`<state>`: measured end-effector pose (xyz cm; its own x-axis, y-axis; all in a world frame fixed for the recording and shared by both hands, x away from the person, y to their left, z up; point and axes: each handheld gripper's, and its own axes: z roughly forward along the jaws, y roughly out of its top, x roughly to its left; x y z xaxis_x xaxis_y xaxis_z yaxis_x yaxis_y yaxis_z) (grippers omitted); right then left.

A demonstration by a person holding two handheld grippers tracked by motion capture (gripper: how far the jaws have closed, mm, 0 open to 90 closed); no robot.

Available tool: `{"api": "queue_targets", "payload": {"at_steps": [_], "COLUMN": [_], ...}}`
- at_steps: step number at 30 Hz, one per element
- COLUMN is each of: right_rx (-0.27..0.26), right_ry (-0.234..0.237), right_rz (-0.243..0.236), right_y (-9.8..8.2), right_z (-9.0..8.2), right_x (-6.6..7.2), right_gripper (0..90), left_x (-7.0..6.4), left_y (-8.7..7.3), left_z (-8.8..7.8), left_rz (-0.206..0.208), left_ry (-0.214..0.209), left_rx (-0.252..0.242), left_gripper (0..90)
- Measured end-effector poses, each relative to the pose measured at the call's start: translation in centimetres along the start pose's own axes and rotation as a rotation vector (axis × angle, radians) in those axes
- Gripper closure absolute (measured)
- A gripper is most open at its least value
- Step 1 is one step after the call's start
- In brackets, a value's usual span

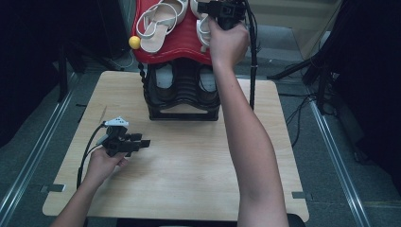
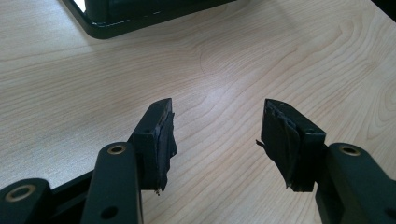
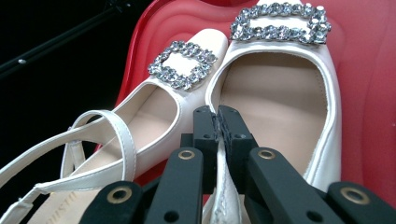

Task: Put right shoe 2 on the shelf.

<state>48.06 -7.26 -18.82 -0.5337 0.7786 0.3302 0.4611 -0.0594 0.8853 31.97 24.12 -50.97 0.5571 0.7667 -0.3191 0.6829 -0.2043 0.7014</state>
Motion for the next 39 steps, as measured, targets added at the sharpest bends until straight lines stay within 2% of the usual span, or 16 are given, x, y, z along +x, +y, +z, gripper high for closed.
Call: {"api": "queue_targets", "payload": {"at_steps": [5, 11, 21, 24, 28, 30, 33, 39], "right_rx": [-0.019, -0.031, 0.005, 0.014, 0.017, 0.016, 0.000, -0.034], "right_ry": [-0.021, -0.024, -0.071, -0.066, -0.032, -0.033, -0.008, -0.002], "right_rz": [-0.036, -0.058, -0.175, -0.174, -0.114, -0.109, -0.087, -0.074], "right_y": [-0.24, 0.06, 0.07, -0.08, -0.52, -0.62, -0.55, -0.15], "right_z": [0.13, -0.28, -0.40, -0.32, 0.06, 0.17, 0.15, -0.45], "right_x": [0.42, 0.00, 0.46, 0.33, 0.13, 0.22, 0.28, 0.37], "right_gripper": [87.6, 87.7, 87.8, 87.7, 87.6, 86.2, 83.7, 76.5], "left_x": [0.02, 0.03, 0.00, -0.01, -0.04, -0.01, 0.00, 0.00], "left_y": [0.00, -0.01, -0.02, -0.02, -0.02, -0.03, -0.03, -0.02], "left_z": [-0.03, -0.03, 0.02, 0.05, 0.05, 0.05, 0.06, 0.04], "left_rz": [-0.002, 0.000, 0.000, -0.003, -0.001, -0.003, -0.004, -0.001], "left_ry": [0.000, 0.000, -0.001, -0.002, -0.002, -0.002, 0.000, 0.000], "left_rx": [0.000, 0.001, 0.002, 0.001, 0.001, 0.000, 0.001, 0.003], "left_gripper": [44.4, 44.5, 44.4, 44.5, 44.4, 44.4, 44.3, 44.4]}}
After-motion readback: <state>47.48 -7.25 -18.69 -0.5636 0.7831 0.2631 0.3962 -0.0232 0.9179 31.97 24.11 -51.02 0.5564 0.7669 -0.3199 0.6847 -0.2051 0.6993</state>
